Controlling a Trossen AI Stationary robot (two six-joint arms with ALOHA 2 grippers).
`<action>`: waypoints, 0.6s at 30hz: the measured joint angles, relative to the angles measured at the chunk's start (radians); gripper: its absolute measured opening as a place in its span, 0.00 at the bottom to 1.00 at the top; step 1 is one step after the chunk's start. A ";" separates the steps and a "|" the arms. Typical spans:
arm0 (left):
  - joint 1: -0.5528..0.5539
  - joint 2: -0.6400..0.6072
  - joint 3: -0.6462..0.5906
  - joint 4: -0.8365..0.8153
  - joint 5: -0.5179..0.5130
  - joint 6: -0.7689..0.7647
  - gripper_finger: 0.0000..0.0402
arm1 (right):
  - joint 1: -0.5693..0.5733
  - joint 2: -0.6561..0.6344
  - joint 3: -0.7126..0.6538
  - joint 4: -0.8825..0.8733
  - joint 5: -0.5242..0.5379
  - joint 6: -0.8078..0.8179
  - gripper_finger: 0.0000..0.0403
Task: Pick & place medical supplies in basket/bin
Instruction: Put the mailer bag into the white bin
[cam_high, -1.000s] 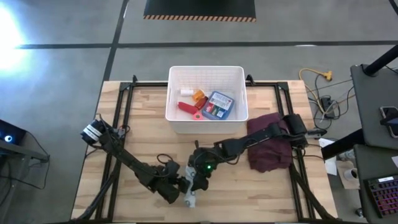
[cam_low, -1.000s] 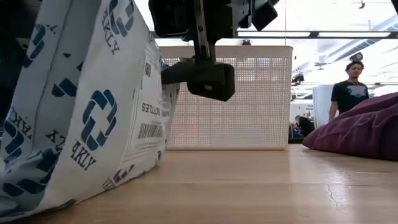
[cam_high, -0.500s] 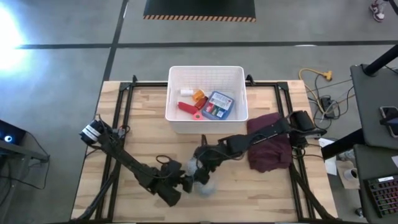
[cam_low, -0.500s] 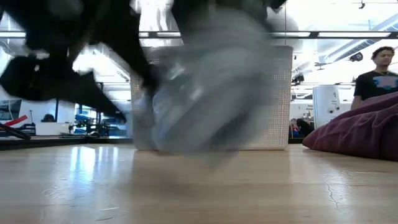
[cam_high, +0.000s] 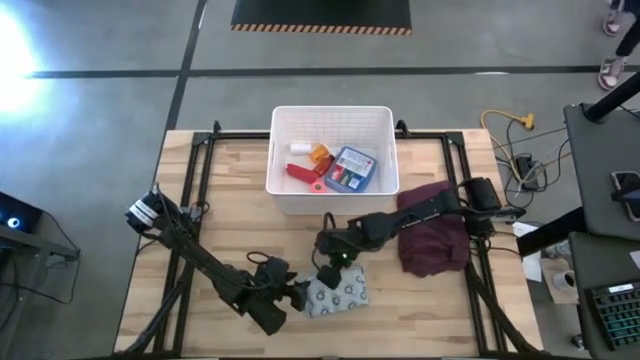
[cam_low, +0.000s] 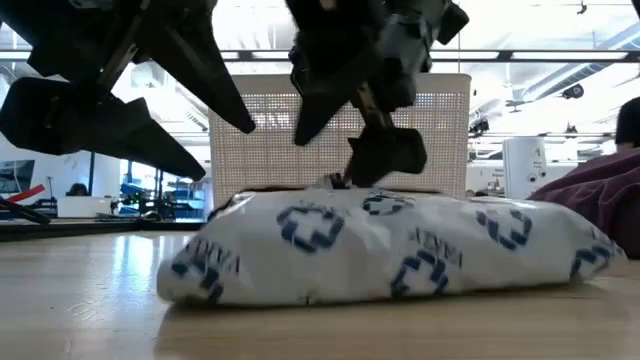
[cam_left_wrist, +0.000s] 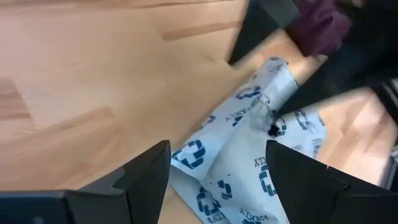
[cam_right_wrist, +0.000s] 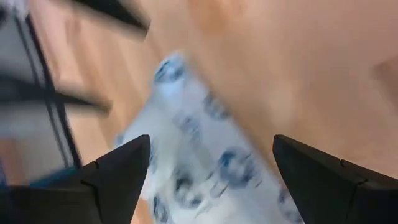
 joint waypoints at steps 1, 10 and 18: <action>0.000 -0.001 -0.002 -0.006 -0.001 0.000 0.61 | 0.002 0.000 -0.003 -0.002 -0.017 -0.020 0.82; -0.013 -0.033 -0.001 0.120 0.134 0.115 0.61 | -0.022 -0.003 -0.023 -0.064 -0.035 -0.196 0.82; -0.008 0.033 -0.017 0.378 0.304 0.146 0.55 | -0.095 -0.005 -0.044 -0.153 -0.174 -0.392 0.82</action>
